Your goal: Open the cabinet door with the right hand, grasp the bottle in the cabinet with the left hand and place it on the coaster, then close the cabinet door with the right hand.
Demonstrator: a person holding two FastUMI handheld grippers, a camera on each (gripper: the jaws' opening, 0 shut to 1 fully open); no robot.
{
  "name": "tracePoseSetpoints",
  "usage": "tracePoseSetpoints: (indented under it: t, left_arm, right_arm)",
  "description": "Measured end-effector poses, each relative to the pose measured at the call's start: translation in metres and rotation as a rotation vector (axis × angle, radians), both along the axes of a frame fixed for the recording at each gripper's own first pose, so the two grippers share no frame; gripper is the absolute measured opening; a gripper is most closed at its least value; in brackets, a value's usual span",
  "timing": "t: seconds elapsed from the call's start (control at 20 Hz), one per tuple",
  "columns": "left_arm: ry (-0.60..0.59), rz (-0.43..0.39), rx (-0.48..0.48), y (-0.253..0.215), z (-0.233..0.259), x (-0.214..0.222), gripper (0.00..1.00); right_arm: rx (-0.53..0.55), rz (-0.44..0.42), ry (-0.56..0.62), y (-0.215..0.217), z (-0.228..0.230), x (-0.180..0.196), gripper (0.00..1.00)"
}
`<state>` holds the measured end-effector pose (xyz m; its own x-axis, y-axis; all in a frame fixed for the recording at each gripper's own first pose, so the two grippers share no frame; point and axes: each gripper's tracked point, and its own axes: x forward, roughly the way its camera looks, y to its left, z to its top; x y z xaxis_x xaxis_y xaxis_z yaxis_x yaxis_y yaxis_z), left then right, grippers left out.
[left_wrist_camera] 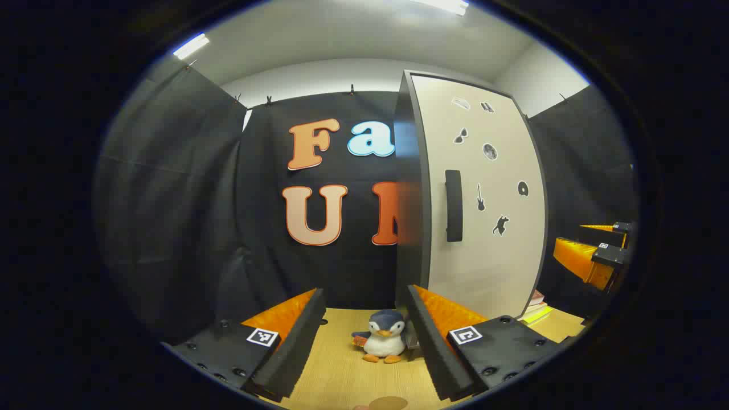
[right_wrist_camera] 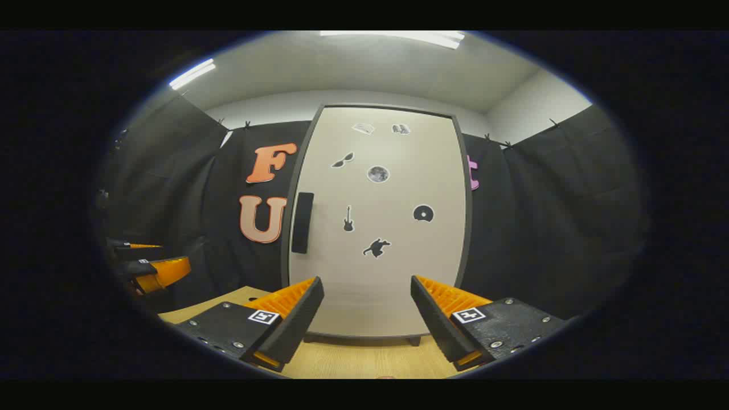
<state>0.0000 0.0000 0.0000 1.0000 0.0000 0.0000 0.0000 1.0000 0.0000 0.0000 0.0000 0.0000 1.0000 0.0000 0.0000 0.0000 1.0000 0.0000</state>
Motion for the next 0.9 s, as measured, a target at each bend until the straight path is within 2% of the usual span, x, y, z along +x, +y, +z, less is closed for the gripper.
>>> tracePoseSetpoints:
  t: [0.25,0.5,0.9]
  left_arm:
    - [-0.008,0.0,-0.026,0.01,0.005,0.005,0.93]
    - [-0.027,0.014,0.01,0.023,0.01,0.005,0.94]
    - [-0.028,0.031,0.005,0.038,0.007,0.007,0.93]
  right_arm:
    - [0.004,0.015,0.026,0.015,-0.009,0.002,0.95]
    - [0.01,0.016,0.027,0.026,-0.01,0.005,0.95]
    - [0.005,0.053,0.011,0.051,-0.002,0.019,0.95]
